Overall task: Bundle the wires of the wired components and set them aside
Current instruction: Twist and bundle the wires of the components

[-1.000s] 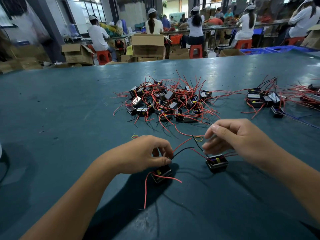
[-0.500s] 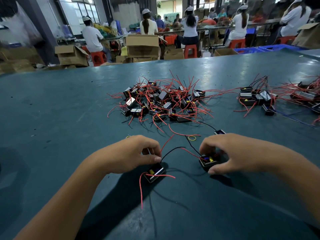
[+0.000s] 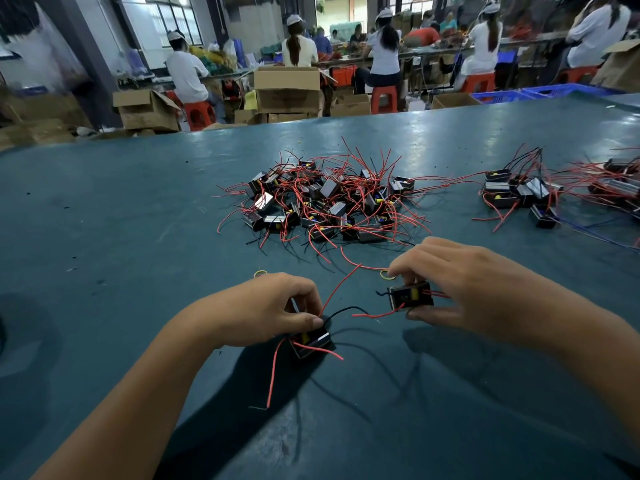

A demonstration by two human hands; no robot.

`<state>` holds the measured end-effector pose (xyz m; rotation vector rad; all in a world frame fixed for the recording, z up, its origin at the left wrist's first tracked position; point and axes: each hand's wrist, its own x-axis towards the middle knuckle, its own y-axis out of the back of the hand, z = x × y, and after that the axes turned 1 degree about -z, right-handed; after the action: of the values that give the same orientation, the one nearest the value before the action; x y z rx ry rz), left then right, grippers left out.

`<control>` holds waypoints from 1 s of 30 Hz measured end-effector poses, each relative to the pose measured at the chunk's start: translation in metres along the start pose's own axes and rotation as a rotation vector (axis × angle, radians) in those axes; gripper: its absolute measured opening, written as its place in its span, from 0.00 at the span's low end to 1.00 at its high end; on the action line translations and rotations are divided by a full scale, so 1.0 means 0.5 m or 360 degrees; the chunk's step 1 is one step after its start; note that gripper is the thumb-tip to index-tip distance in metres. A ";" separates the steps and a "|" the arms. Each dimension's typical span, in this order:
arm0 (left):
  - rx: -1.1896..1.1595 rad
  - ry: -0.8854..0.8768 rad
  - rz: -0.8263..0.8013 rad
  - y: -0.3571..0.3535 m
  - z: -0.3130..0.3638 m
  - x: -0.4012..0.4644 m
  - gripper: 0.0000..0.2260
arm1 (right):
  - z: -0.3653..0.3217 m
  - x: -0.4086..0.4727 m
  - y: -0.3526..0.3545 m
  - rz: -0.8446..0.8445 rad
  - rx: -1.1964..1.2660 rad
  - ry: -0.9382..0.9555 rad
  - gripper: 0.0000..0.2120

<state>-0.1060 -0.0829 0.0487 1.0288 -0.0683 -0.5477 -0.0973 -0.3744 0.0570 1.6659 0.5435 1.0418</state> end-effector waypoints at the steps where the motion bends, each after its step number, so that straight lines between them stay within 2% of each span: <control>1: 0.0001 0.0003 -0.0041 0.003 0.001 -0.003 0.03 | 0.001 -0.001 -0.001 -0.0023 0.0017 -0.0017 0.22; 6: 0.0031 -0.0009 -0.0126 0.005 0.010 -0.008 0.05 | 0.022 -0.007 -0.024 -0.0105 0.0035 -0.0220 0.22; 13: 0.0111 0.0034 -0.0138 -0.003 0.014 -0.014 0.07 | 0.058 -0.019 -0.055 -0.0175 -0.0231 -0.0585 0.19; 24: 0.0172 -0.0061 -0.0173 -0.013 0.030 -0.019 0.07 | 0.042 -0.007 -0.057 -0.0330 -0.0227 -0.0759 0.15; 28: 0.0124 -0.0052 -0.0178 -0.021 0.035 -0.020 0.08 | 0.038 -0.003 -0.050 -0.0216 -0.0127 -0.0777 0.17; 30: 0.0132 -0.0042 -0.0194 -0.024 0.036 -0.019 0.08 | 0.034 -0.001 -0.040 0.0119 -0.0018 -0.0760 0.14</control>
<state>-0.1246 -0.0974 0.0503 1.1120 -0.0521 -0.6737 -0.0804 -0.3765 0.0370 1.8557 0.1621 0.6598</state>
